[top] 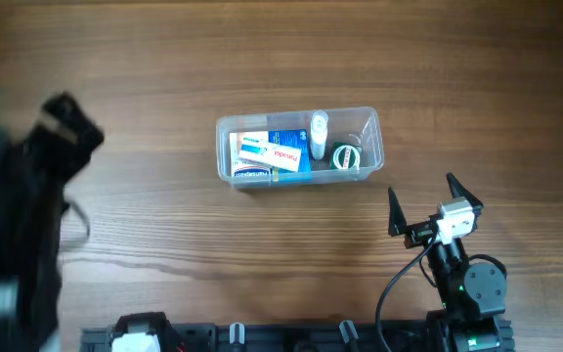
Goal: Pack container
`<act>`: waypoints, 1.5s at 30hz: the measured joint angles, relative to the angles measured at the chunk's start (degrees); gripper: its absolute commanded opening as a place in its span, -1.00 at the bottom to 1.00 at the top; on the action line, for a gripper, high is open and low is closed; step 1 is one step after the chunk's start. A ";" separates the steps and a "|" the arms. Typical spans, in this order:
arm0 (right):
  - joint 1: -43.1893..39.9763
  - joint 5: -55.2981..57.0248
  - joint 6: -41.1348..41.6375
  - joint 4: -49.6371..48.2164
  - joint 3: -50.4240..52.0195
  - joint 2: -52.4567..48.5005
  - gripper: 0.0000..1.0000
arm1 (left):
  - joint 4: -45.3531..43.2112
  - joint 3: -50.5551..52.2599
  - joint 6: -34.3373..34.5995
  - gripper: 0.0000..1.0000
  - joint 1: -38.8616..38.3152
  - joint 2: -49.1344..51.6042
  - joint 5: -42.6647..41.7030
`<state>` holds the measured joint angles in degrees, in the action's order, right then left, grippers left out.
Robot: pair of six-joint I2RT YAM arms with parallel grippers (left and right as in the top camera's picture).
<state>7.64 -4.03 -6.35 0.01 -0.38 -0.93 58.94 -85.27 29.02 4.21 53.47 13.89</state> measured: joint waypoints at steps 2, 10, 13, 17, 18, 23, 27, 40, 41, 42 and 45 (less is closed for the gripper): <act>0.00 0.00 0.00 0.00 0.00 0.00 0.99 | 0.17 1.79 0.00 1.00 0.00 -5.62 0.00; 0.00 0.00 0.00 0.00 0.00 0.04 0.99 | 12.83 5.09 -0.02 0.99 0.00 -24.87 0.02; 0.00 0.00 0.00 0.00 0.00 0.04 0.99 | 16.85 5.20 0.00 0.99 0.00 -30.32 0.02; 0.00 0.00 0.00 0.00 0.00 0.04 0.99 | 22.47 5.20 0.00 1.00 0.00 -36.17 0.02; 0.00 0.00 0.00 0.00 0.00 0.04 1.00 | 24.11 5.18 0.00 0.99 0.00 -37.11 0.04; 0.00 0.00 0.00 0.00 0.00 0.04 0.99 | 29.16 5.88 0.00 0.99 0.00 -39.43 0.04; 0.00 0.00 0.00 0.00 0.00 0.04 0.99 | 29.40 8.11 0.00 1.00 0.00 -41.11 0.04; 0.00 0.00 0.00 0.00 0.00 0.04 0.99 | 8.61 29.40 0.02 0.99 0.00 -52.70 -0.37; 0.00 0.00 0.00 0.00 0.00 0.04 0.99 | 6.29 31.36 0.00 1.00 0.00 -52.76 -0.66; 0.00 0.00 0.00 0.00 0.00 0.04 0.99 | 4.31 32.98 0.02 0.99 0.00 -52.76 -0.94; 0.00 0.00 0.00 0.02 0.00 0.04 0.99 | -5.09 39.32 0.00 1.00 0.00 -52.74 -2.29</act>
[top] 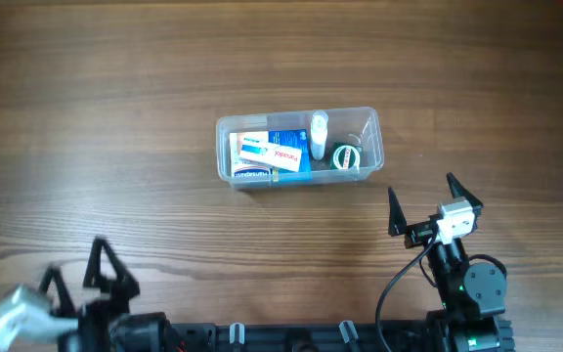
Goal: Pack container
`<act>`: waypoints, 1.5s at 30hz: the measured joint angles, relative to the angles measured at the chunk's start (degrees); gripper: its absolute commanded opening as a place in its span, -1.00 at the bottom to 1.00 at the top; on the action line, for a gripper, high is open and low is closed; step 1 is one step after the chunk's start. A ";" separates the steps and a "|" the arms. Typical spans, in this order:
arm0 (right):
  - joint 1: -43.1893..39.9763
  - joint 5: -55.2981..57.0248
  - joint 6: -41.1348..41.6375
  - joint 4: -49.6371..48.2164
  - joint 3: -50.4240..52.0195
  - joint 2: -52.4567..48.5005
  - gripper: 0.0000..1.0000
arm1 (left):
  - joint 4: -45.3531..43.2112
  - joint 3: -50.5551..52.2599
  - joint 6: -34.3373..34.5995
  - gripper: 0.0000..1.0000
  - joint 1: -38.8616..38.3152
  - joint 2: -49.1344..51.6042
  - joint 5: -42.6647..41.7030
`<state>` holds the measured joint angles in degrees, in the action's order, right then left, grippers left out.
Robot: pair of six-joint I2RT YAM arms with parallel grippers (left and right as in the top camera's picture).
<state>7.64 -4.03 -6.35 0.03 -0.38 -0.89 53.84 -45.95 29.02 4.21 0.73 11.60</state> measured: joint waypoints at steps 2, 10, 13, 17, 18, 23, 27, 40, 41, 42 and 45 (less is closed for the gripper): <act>0.00 0.00 0.00 0.02 0.00 0.00 1.00 | -7.48 4.57 0.04 0.99 0.00 0.00 -1.01; 0.00 0.00 -0.02 -0.04 0.00 0.00 0.99 | -44.28 29.73 -1.77 1.00 0.00 0.07 -10.88; 0.00 0.00 -0.02 -0.04 0.00 0.00 1.00 | -53.35 37.07 -2.82 0.99 0.00 0.07 -13.86; 0.00 0.00 -0.02 -0.02 0.00 0.00 0.99 | -55.67 40.59 -5.84 0.99 0.00 0.07 -15.80; 0.00 0.00 -0.02 -0.02 0.00 0.00 0.99 | -55.56 40.85 -7.17 0.99 0.00 0.07 -16.02; 0.00 0.00 -0.02 -0.02 0.00 0.00 0.99 | -53.79 40.89 -14.62 0.99 0.00 0.07 -16.48; 0.00 0.00 -0.02 -0.02 0.00 0.00 0.99 | -51.58 40.92 -18.51 0.99 0.00 0.07 -16.33; 0.00 0.00 0.00 -0.02 0.00 0.00 1.00 | -44.85 41.00 -21.46 0.99 0.00 0.04 -14.95; 0.00 0.00 -0.02 -0.02 0.00 0.00 0.99 | -45.11 41.22 -21.49 0.99 0.00 0.04 -14.91; 0.00 0.00 -0.02 -0.02 0.00 0.00 1.00 | -45.40 41.62 -21.46 1.00 0.00 0.04 -14.88; 0.00 0.00 -0.02 -0.02 0.00 0.00 1.00 | -46.03 43.12 -21.46 0.99 0.00 0.04 -14.88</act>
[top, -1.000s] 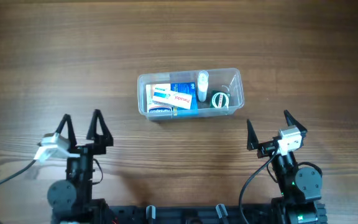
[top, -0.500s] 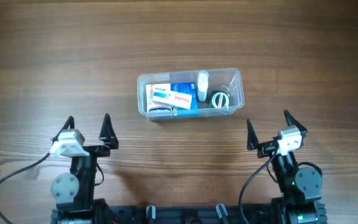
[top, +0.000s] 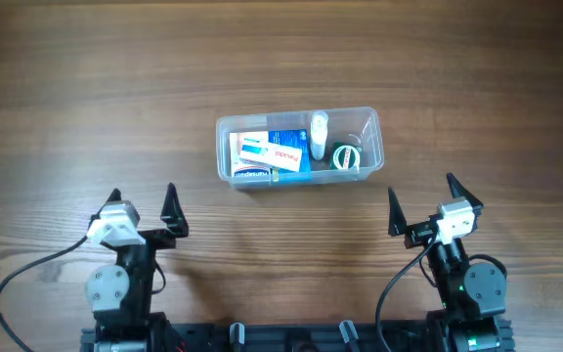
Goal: Pack container
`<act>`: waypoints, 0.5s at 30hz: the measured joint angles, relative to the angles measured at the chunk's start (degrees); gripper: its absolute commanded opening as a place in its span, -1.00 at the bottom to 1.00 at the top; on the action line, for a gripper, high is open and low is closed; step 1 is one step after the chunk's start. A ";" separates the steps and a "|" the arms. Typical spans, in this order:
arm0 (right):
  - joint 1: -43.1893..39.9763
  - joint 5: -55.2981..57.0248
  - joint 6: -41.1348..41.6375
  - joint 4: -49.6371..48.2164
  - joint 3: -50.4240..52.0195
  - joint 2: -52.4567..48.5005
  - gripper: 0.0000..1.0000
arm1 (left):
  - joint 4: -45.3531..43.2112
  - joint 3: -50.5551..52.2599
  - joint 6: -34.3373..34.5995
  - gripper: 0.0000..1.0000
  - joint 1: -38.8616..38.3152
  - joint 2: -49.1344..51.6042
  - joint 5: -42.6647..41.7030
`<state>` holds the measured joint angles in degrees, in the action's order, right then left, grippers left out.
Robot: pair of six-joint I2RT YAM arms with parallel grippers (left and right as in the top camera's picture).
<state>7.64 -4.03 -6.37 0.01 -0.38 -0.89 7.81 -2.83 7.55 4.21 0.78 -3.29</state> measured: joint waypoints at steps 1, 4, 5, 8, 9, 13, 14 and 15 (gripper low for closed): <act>0.00 0.00 0.00 0.00 0.00 0.00 1.00 | -0.09 0.37 0.00 1.00 0.00 0.00 0.00; 0.00 0.00 0.00 0.00 0.00 0.00 0.99 | -0.35 0.48 0.00 1.00 0.00 0.00 0.00; 0.00 0.00 0.02 0.00 0.00 0.00 0.99 | -0.37 0.50 0.00 1.00 0.00 0.00 0.02; 0.00 0.00 0.00 0.00 0.00 0.00 0.99 | -0.44 0.55 0.00 0.99 0.00 0.00 0.02; 0.00 0.00 0.00 0.00 0.00 0.00 1.00 | -0.46 0.55 0.00 1.00 0.00 0.00 0.00; 0.00 0.00 0.00 0.00 0.00 0.00 1.00 | -0.50 0.55 0.00 1.00 -0.04 0.00 0.09; 0.00 0.00 0.00 0.00 0.00 0.00 0.99 | -0.50 0.55 0.00 0.99 -0.24 0.00 0.37; 0.00 0.00 0.00 0.00 0.00 0.00 1.00 | -0.50 0.55 0.00 1.00 -0.55 0.00 0.46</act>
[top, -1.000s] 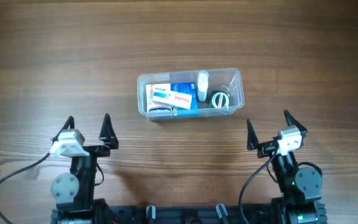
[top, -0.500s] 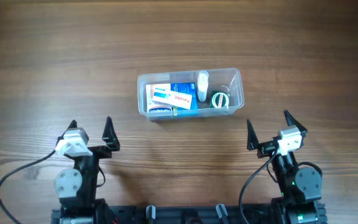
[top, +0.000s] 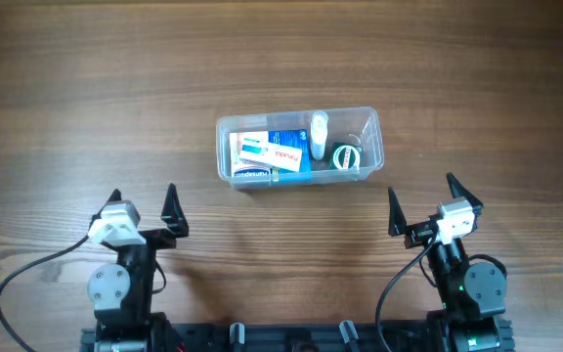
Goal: Pack container
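Note:
A clear plastic container (top: 369, 127) sits in the middle of the wooden table. Inside it lie a blue and white box (top: 272, 154), a white tube (top: 319, 134) and a small green-rimmed round item (top: 346, 155). My left gripper (top: 143, 200) stands open near the front left edge, well short of the container, with nothing between its fingers. My right gripper (top: 420, 200) stands open near the front right edge, just below the container's right end, also holding nothing.
Both arm bases (top: 115, 293) and their cables (top: 399, 284) sit at the table's front edge. A dark rail (top: 291, 337) runs along the front between them. Bare wood surrounds the container on all sides.
The left arm was a large blurred shape at the far left of the view. Then it sat low at the front left corner. After that it rested upright at the front left with its gripper open, and it stays there. The right arm and container held still throughout.

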`<act>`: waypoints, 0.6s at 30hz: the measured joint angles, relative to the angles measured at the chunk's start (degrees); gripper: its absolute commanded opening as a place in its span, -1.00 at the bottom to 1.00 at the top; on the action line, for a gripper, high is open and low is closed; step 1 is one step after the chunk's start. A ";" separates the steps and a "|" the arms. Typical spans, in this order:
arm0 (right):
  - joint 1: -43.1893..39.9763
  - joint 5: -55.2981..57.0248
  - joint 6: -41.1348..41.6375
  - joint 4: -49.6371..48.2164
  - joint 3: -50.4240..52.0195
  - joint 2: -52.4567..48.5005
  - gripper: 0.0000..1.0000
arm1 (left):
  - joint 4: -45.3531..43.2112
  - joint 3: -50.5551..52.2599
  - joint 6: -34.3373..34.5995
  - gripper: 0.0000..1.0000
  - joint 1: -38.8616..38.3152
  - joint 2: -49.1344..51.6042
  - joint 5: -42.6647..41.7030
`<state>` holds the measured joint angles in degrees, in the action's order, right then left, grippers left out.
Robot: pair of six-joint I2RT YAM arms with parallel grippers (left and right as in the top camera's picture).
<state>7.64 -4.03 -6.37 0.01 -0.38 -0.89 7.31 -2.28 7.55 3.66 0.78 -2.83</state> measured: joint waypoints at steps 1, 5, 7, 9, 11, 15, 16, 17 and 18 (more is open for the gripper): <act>0.00 0.00 0.00 0.00 0.00 0.00 0.99 | -0.02 0.00 0.00 0.99 -0.59 0.00 0.15; 0.00 0.00 0.00 0.00 0.00 0.00 0.99 | -0.04 0.00 0.00 0.99 -1.88 0.00 0.17; 0.00 0.00 0.00 0.00 0.00 0.00 0.99 | -0.04 0.00 0.00 0.99 -1.90 0.00 0.17; 0.00 0.00 0.00 0.00 0.00 0.00 1.00 | -0.07 0.00 0.00 0.99 -1.90 0.00 0.17; 0.00 0.00 0.00 0.00 0.00 0.00 0.99 | -0.04 0.00 0.00 0.99 -1.90 0.00 0.17; 0.00 0.00 0.00 0.00 0.00 0.00 0.99 | -0.07 0.00 0.00 0.99 -1.90 0.00 0.17; 0.00 0.00 0.00 0.00 0.00 0.00 0.99 | -0.07 0.00 0.00 0.99 -1.90 0.00 0.17; 0.00 0.00 0.00 0.00 0.00 0.00 0.99 | -0.07 0.00 0.00 0.99 -1.90 0.00 0.17; 0.00 0.00 0.00 0.00 0.00 0.00 1.00 | -0.07 0.00 0.00 0.99 -1.90 0.00 0.17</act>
<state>7.64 -4.03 -6.37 0.01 -0.38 -0.89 7.25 -2.28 7.55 1.76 0.78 -2.66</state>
